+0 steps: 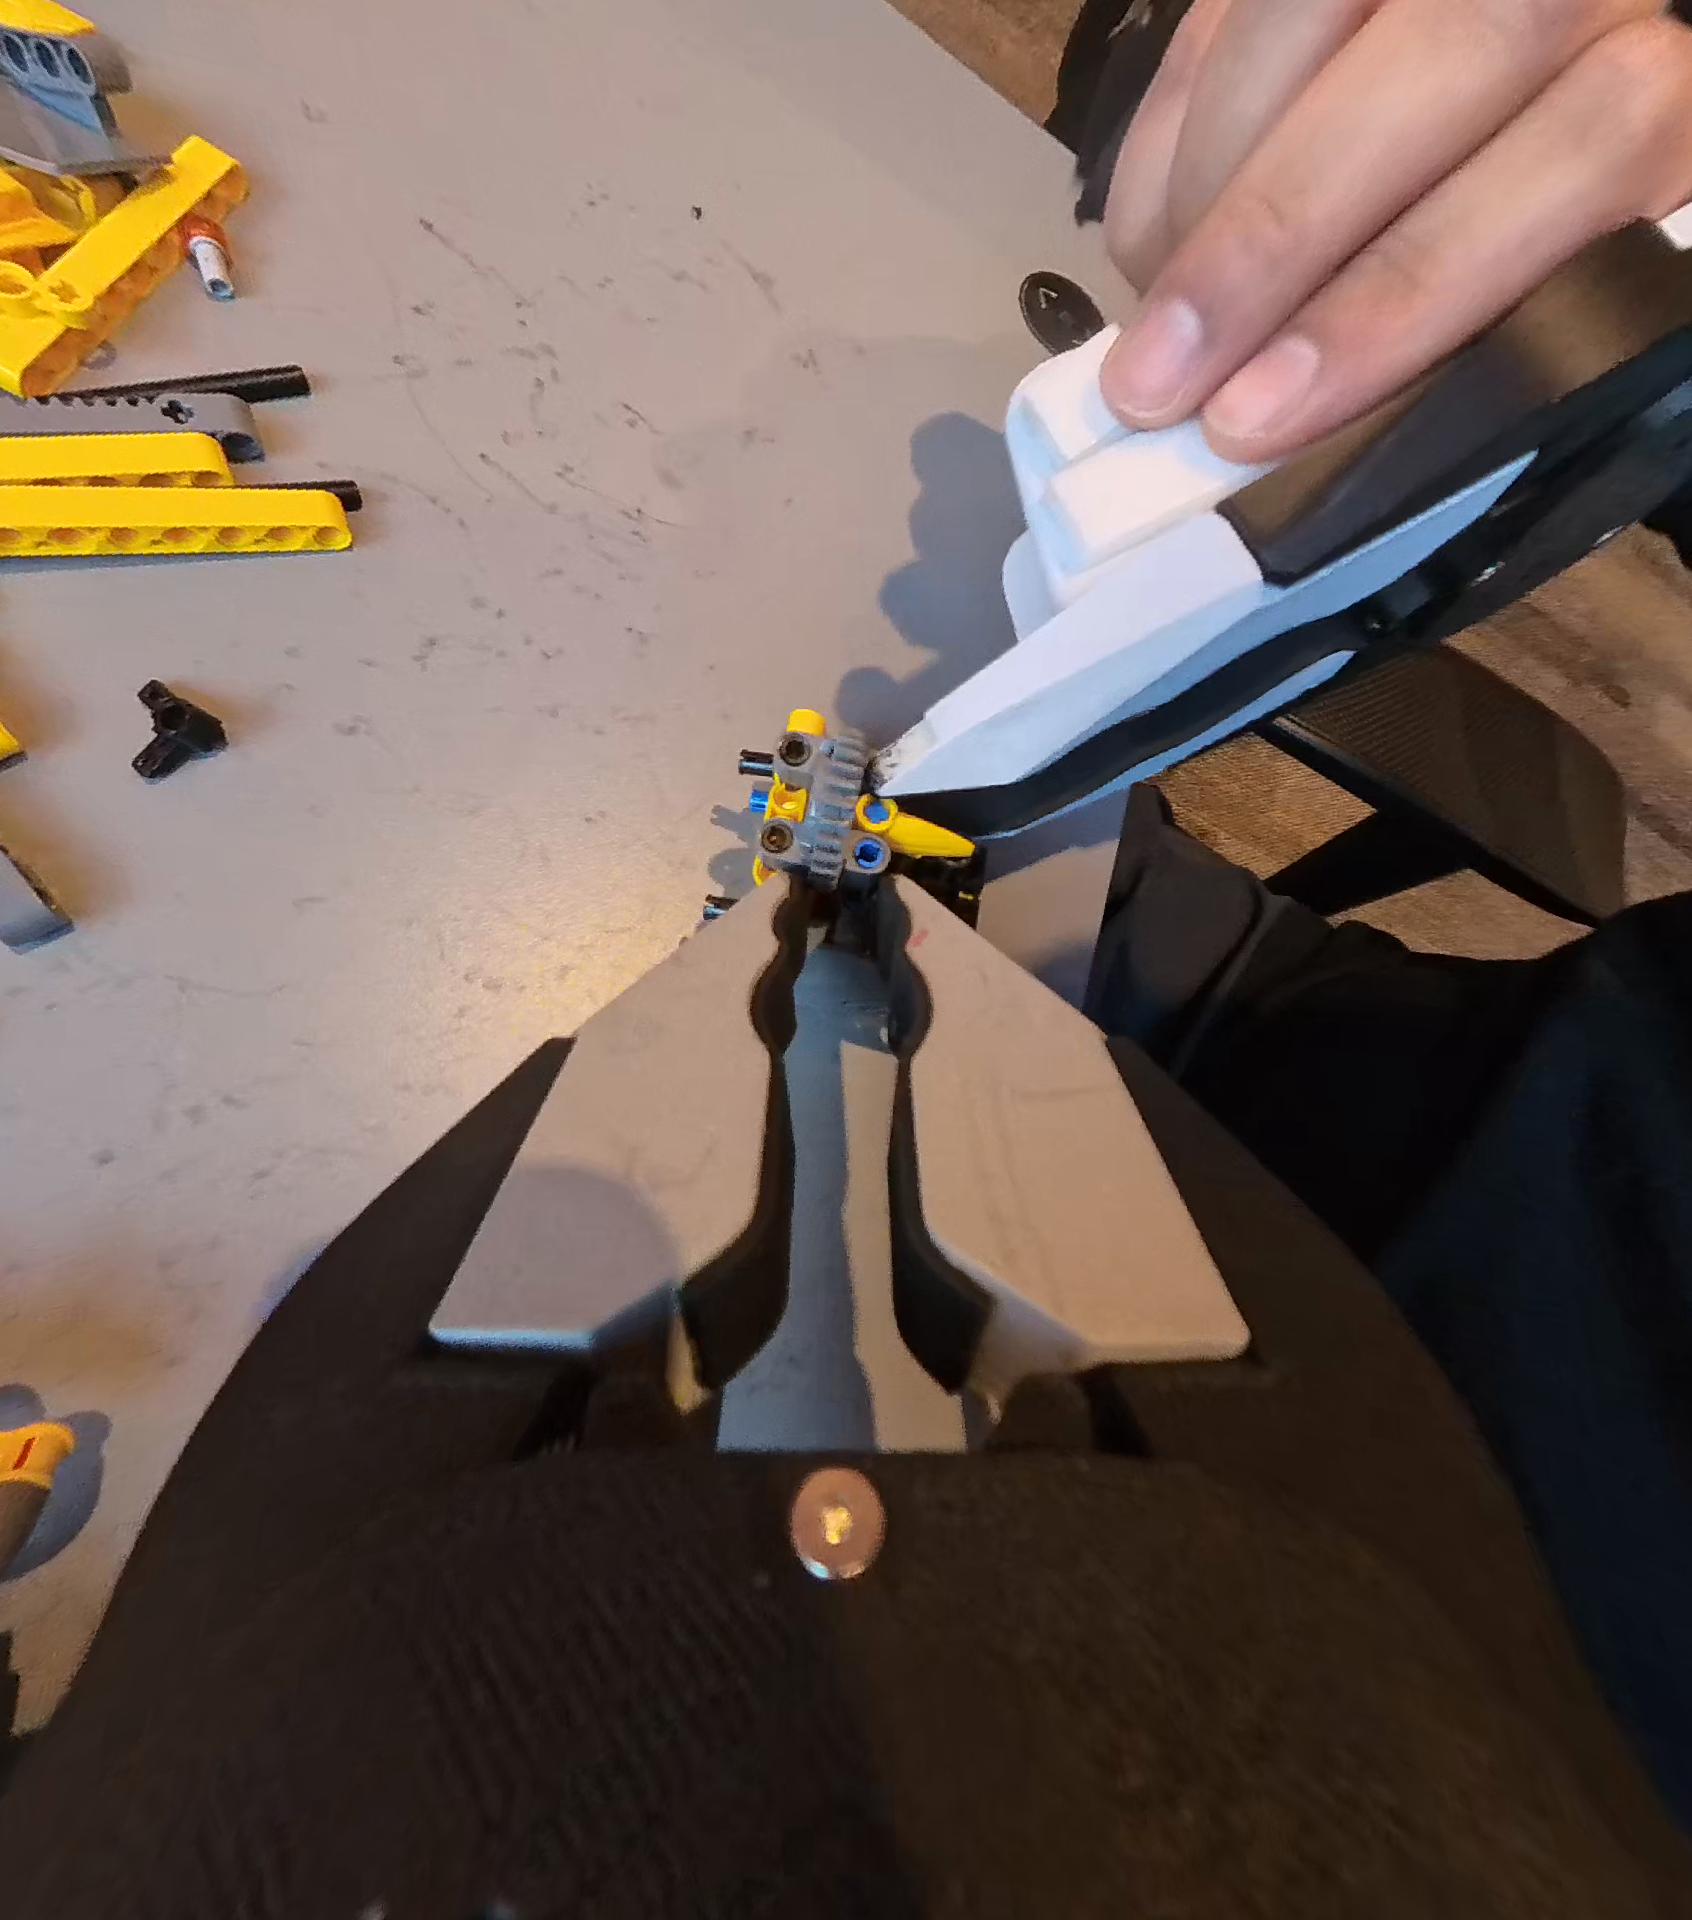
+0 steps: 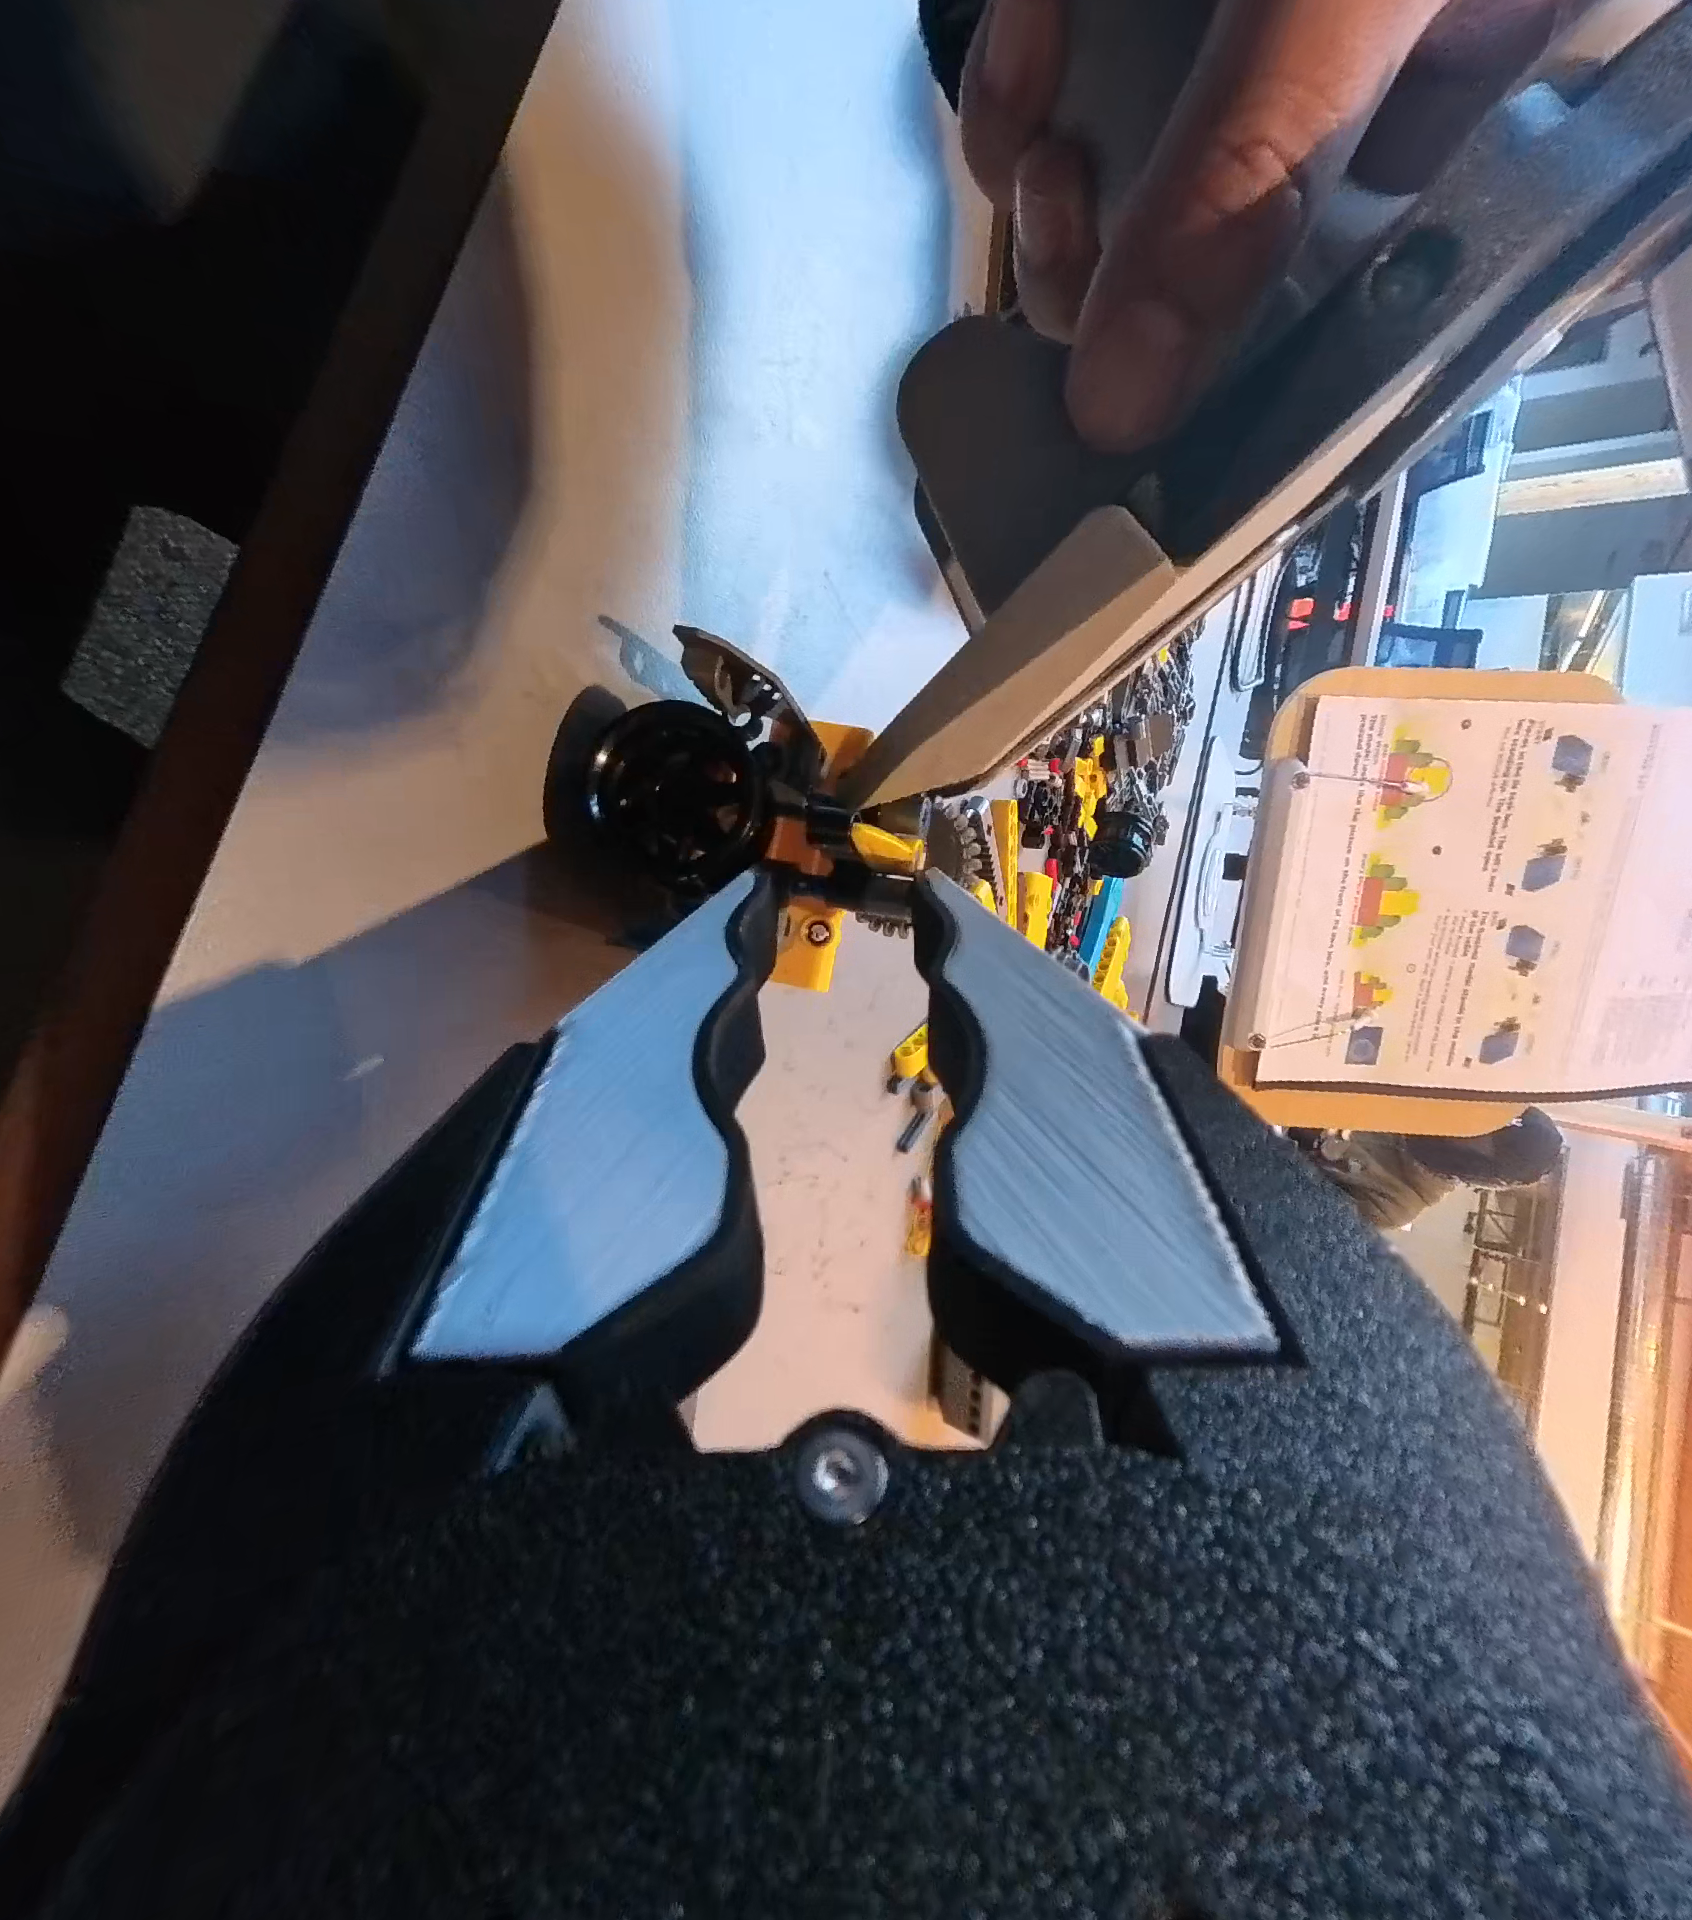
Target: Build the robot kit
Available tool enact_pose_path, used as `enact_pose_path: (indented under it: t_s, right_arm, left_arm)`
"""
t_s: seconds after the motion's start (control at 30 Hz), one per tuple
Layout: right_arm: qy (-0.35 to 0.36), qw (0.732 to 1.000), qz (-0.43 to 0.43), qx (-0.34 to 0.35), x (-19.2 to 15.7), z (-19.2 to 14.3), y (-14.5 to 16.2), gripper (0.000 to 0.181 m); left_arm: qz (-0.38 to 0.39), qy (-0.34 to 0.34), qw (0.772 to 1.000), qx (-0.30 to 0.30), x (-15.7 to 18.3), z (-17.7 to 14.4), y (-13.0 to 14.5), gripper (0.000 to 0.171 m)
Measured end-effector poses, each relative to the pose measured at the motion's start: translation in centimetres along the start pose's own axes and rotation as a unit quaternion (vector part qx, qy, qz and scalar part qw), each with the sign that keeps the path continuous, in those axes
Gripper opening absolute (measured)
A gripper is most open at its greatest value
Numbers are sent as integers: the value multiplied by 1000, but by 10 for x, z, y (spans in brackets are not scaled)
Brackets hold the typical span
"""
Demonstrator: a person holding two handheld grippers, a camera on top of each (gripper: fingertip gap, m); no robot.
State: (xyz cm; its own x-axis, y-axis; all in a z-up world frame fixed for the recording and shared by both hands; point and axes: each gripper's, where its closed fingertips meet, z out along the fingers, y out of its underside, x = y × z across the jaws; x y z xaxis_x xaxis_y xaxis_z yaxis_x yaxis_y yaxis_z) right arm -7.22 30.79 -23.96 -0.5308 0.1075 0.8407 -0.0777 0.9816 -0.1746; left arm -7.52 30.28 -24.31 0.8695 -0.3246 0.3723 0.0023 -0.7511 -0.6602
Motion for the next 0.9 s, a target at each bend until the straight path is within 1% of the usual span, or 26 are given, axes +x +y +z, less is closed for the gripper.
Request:
enact_pose_path:
  t_s: [0.17, 0.3, 0.33, 0.37, 0.4, 0.47, 0.57, 0.63, 0.67, 0.8, 0.9]
  right_arm:
    - [-31, 999, 5, 3, 2, 2, 2, 25]
    - [-33, 999, 4, 0, 2, 3, 1, 24]
    - [-28, 1000, 3, -1, 2, 3, 1, 24]
    - [-24, 1000, 3, -1, 2, 3, 1, 24]
    - [-21, 1000, 3, -2, 2, 4, 0, 24]
    - [-15, 1000, 2, -2, 2, 4, 0, 24]
    - [-13, 1000, 2, -4, 2, 4, -1, 24]
    - [-11, 1000, 5, -6, 2, 4, 0, 25]
    - [-11, 1000, 11, -5, 2, 3, 0, 25]
    - [-13, 998, 58, 19, 3, 4, 0, 25]
    - [-17, 996, 79, 42, 4, 6, -2, 26]
  left_arm:
    - [-1, -2, 1000, -4, -3, 0, 0, 11]
    - [3, -4, 1000, 4, -4, -3, 0, 11]
    - [7, -11, 1000, 12, -5, -6, -1, 14]
    - [11, -16, 1000, 23, -5, -9, -3, 21]
    - [15, -19, 999, 35, -4, -13, -7, 25]
    - [23, -21, 998, 53, -3, -19, -14, 26]
    - [30, -12, 999, 41, -5, -12, -16, 26]
    - [36, 4, 999, 29, -3, -5, -15, 21]
    - [35, 17, 999, 35, 0, -4, -17, 15]
    - [32, 33, 998, 34, -1, -4, -17, 13]
    - [31, 45, 998, 18, -2, -6, -16, 13]
